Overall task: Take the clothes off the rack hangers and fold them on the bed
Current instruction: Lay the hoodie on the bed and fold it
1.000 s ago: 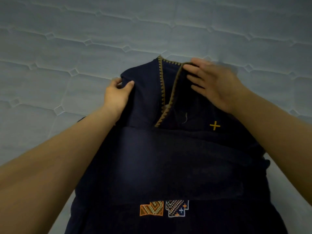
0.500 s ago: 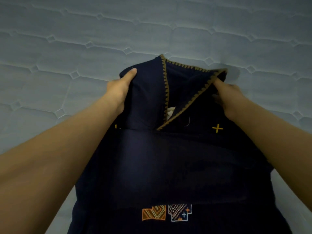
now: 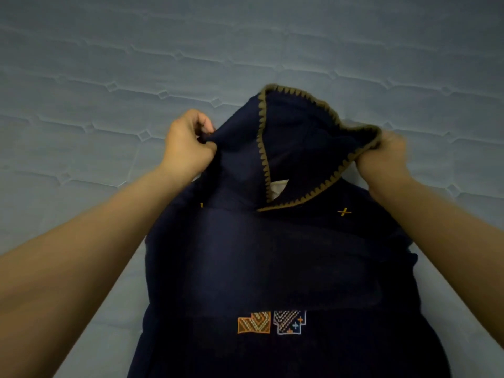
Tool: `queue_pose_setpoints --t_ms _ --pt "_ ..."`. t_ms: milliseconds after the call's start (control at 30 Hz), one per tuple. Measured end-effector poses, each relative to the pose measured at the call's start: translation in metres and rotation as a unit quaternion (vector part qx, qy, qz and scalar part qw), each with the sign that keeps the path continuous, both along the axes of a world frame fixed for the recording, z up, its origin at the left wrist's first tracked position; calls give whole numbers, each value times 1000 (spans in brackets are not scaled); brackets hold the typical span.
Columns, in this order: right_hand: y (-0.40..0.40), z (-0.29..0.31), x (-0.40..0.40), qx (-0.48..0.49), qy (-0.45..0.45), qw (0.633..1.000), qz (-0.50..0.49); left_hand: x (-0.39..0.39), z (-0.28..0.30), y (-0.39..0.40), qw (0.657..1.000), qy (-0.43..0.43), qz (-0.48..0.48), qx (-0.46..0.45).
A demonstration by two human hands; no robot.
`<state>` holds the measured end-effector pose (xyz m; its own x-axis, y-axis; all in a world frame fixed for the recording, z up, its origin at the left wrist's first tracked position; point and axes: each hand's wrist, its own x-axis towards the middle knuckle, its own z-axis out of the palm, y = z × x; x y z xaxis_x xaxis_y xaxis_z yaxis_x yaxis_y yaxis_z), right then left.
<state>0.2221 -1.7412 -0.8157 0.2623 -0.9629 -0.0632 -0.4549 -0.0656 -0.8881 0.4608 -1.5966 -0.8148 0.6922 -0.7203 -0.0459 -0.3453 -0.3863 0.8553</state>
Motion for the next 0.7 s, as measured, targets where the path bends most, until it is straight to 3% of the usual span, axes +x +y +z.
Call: queue_pose_setpoints --t_ms 167,267,300,367,433,567,700 --pt "9 44 -16 -64 -23 994 90 -11 33 32 985 -113 -120 57" --pt "17 76 -25 -178 -24 974 138 -22 51 48 985 -131 -107 45" --pt "23 87 -27 -255 19 951 172 -27 57 52 987 -132 -88 38" --pt "36 105 -35 -413 157 858 260 -38 64 64 985 -153 -71 19" --pt "54 116 -44 -486 239 773 332 -47 68 84 976 -194 -96 6" --pt "98 103 -70 -505 270 667 477 -61 50 134 938 -279 -200 53" --pt "155 51 -117 -447 288 617 579 -79 1 193 933 -265 -209 124"
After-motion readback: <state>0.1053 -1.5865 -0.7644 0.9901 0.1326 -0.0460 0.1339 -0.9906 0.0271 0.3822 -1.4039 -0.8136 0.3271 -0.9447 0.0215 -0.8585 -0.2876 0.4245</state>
